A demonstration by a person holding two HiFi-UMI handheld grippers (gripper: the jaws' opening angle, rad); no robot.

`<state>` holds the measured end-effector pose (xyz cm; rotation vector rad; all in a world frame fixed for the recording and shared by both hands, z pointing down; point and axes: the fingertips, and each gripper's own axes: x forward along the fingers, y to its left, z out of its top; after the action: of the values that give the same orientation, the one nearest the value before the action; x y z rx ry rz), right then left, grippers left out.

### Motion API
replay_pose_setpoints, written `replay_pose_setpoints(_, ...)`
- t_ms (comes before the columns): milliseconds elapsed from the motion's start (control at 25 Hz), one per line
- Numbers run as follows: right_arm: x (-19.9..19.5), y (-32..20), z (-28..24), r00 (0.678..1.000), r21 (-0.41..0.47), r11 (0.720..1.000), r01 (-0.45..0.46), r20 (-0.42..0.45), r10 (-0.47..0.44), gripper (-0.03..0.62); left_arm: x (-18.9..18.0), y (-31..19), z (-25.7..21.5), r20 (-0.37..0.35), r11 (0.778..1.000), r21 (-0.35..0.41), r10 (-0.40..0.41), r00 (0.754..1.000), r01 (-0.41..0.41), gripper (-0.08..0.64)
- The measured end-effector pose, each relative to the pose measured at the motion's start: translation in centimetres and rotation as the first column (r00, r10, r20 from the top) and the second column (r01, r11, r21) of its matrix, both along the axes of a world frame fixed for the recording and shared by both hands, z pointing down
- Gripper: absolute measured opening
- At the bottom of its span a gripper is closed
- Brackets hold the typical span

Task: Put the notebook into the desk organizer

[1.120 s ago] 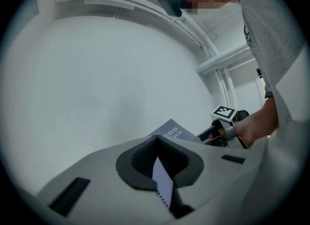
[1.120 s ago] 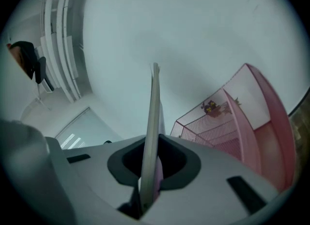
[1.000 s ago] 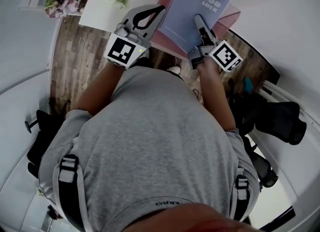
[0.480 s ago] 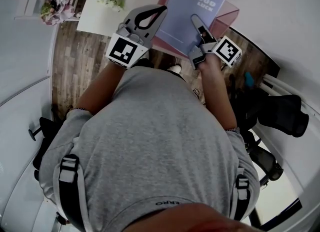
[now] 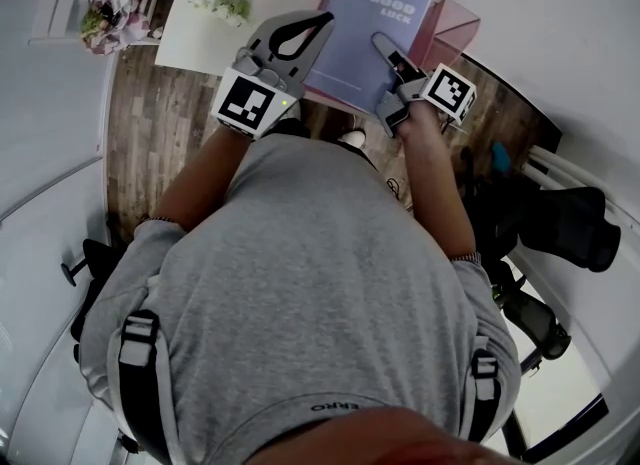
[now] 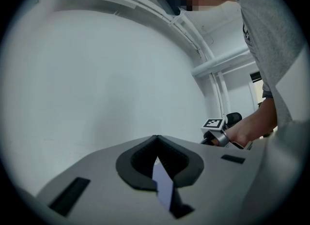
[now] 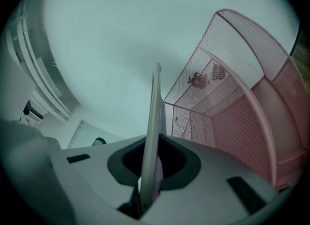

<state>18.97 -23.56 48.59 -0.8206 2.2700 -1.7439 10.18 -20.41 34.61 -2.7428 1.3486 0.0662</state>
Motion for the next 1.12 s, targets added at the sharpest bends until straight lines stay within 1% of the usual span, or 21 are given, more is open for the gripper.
replay_pose_setpoints(240,-0.2,-0.2,1.3,0.999,-0.017,1.000,0.003,-0.034,-0.003,0.043,0.0,0.2,-0.2,0.003,1.000,0.000,0.006,1.000,-0.006,0.018)
replay_pose_setpoints(360,0.1,-0.5,1.7,0.995,0.002,1.000,0.005,-0.099,-0.005,0.038,-0.1,0.2,-0.2,0.007,1.000,-0.001,0.007,1.000,-0.007,0.018)
replay_pose_setpoints(400,0.2,-0.6,1.8,0.992,0.009,1.000,0.006,-0.128,-0.005,0.045,-0.1,0.2,-0.1,0.007,1.000,-0.003,0.006,1.000,-0.006,0.018)
replay_pose_setpoints(520,0.1,-0.8,1.6,0.983,0.036,0.999,0.020,-0.184,-0.013,0.097,0.0,0.1,-0.1,0.009,1.000,-0.004,0.009,1.000,-0.009,0.018)
replay_pose_setpoints(600,-0.2,-0.9,1.4,0.975,0.067,0.997,0.033,-0.222,-0.017,0.112,0.2,0.2,-0.3,0.007,1.000,0.000,0.017,1.000,-0.017,0.018)
replay_pose_setpoints(680,-0.3,-0.9,1.5,0.963,0.085,0.995,0.045,-0.267,-0.021,0.137,0.4,0.1,-0.4,0.004,1.000,0.002,0.022,1.000,-0.022,0.018)
replay_pose_setpoints(760,-0.4,-0.9,1.8,0.949,0.086,0.995,0.053,-0.315,-0.023,0.163,0.5,0.1,-0.5,0.002,1.000,0.001,0.027,1.000,-0.027,0.018)
replay_pose_setpoints(800,-0.3,-0.8,2.1,0.940,0.084,0.995,0.053,-0.340,-0.021,0.166,0.5,0.0,-0.5,0.001,1.000,0.000,0.029,1.000,-0.029,0.018)
replay_pose_setpoints(840,-0.2,-0.8,2.3,0.931,0.083,0.995,0.052,-0.366,-0.018,0.162,0.6,0.0,-0.4,0.000,1.000,0.001,0.031,1.000,-0.031,0.018)
replay_pose_setpoints(960,-0.2,-0.9,2.9,0.891,0.097,0.994,0.050,-0.455,-0.001,0.122,0.7,-0.2,-0.3,-0.004,0.999,0.002,0.038,0.999,-0.038,0.018)
replay_pose_setpoints(1040,-0.1,-0.8,3.1,0.867,0.111,0.992,0.051,-0.498,0.011,0.117,0.8,-0.2,-0.3,-0.008,0.999,0.000,0.042,0.999,-0.042,0.018)
replay_pose_setpoints(1120,-0.1,-0.8,3.3,0.851,0.122,0.991,0.048,-0.524,0.024,0.118,0.9,-0.3,-0.3,-0.011,0.999,0.001,0.050,0.999,-0.050,0.018)
